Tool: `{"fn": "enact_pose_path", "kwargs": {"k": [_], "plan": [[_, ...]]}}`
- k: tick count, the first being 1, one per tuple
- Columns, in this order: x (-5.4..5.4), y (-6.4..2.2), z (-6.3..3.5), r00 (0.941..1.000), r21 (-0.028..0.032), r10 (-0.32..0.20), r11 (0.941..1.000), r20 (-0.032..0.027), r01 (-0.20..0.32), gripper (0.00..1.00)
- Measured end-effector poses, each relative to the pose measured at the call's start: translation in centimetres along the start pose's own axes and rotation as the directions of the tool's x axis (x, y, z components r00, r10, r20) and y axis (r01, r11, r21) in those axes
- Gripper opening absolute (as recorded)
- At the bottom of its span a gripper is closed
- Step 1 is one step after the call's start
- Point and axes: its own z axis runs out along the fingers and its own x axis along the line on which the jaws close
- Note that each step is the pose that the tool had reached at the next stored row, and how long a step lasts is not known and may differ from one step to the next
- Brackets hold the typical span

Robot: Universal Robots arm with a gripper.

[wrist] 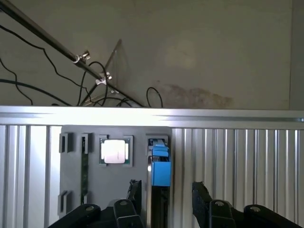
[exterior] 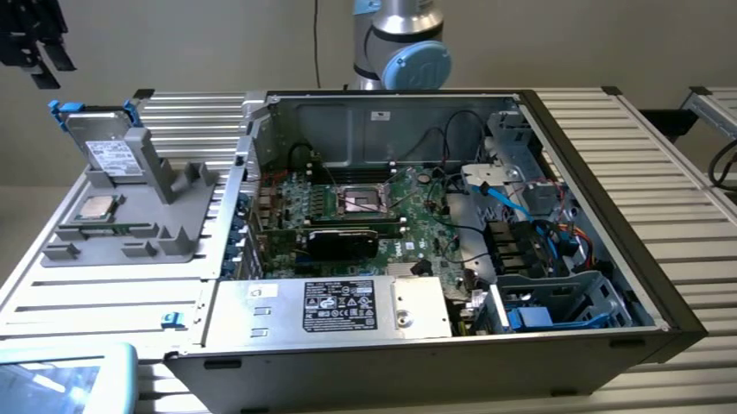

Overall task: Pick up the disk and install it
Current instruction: 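Pick up the disk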

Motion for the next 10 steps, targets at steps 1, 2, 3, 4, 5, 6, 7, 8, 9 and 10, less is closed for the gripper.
{"fn": "enact_pose_path", "kwargs": {"k": [1, 2, 3, 4, 5, 6, 7, 8, 9, 10], "plan": [[0.0, -0.01, 0.18, 1.0, 0.0001, 0.0, 1.0, -0.0005, 0.0, 0.55], [0.0, -0.01, 0.37, 1.0, 0.0002, 0.0, 1.0, -0.001, 0.0, 0.55], [0.0, -0.02, 0.55, 1.0, 0.0002, 0.0, 1.0, -0.0017, 0.0, 0.55], [0.0, -0.02, 0.73, 1.0, 0.0, 0.0, 1.0, -0.0024, 0.0, 0.55], [0.0, -0.02, 0.9, 1.0, 0.0, 0.0, 1.0, -0.0031, 0.0, 0.55], [0.0, -0.03, 1.08, 1.0, 0.0001, 0.0, 1.0, -0.0038, 0.0, 0.55], [0.0, -0.04, 1.27, 1.0, 0.0001, 0.0, 1.0, -0.0046, 0.0, 0.55], [0.0, -0.04, 1.46, 1.0, 0.0002, 0.0, 1.0, -0.0052, 0.0, 0.55], [0.0, -0.05, 1.65, 1.0, 0.0002, 0.0, 1.0, -0.0057, 0.0, 0.55], [0.0, -0.05, 1.82, 1.0, 0.0001, 0.0, 1.0, -0.0062, 0.0, 0.55]]}}
